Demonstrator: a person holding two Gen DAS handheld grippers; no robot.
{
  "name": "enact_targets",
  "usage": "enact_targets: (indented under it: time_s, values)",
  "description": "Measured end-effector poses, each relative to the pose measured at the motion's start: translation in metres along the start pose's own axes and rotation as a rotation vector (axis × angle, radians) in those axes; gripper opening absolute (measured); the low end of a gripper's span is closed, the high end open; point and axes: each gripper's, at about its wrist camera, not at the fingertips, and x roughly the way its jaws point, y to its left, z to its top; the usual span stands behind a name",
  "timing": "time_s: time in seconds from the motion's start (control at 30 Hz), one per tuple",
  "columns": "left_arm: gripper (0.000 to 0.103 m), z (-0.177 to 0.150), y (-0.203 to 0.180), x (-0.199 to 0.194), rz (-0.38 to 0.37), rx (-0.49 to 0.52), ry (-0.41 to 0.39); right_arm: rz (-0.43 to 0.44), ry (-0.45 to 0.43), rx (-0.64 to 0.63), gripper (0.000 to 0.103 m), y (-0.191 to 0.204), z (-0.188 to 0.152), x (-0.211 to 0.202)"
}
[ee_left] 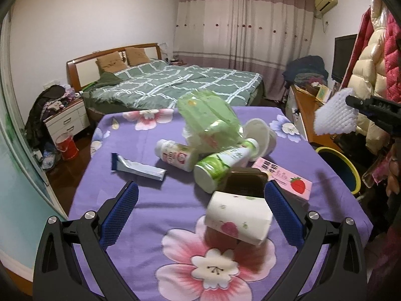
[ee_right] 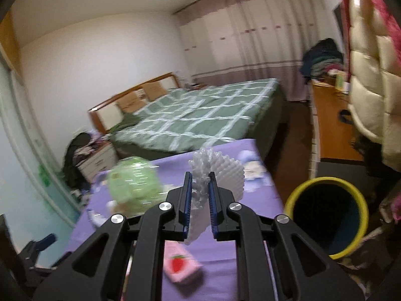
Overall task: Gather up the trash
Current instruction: 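Carry the foam mesh sleeve with the right tool over the yellow-rimmed bin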
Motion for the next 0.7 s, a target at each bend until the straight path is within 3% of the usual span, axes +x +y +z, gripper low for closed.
enact_targets:
  time_s: [0.23, 0.5, 0.53, 0.63, 0.7]
  values:
    - [0.099, 0.000, -0.016, 0.014, -0.021, 0.029, 0.035, -0.184, 0.067, 0.105, 0.012, -0.090, -0.012, 0.039]
    - [0.099, 0.000, -0.030, 0.028, -0.040, 0.057, 0.072, -0.298, 0.174, 0.175, 0.013, -0.153, -0.034, 0.085]
    - [0.099, 0.000, -0.032, 0.030, -0.046, 0.060, 0.079, -0.310, 0.185, 0.183, 0.015, -0.158, -0.036, 0.088]
    - [0.099, -0.001, -0.036, 0.034, -0.049, 0.071, 0.090, -0.345, 0.183, 0.204, 0.035, -0.167, -0.039, 0.090]
    - [0.099, -0.002, -0.036, 0.037, -0.050, 0.075, 0.098, -0.343, 0.174, 0.213, 0.038, -0.166, -0.042, 0.087]
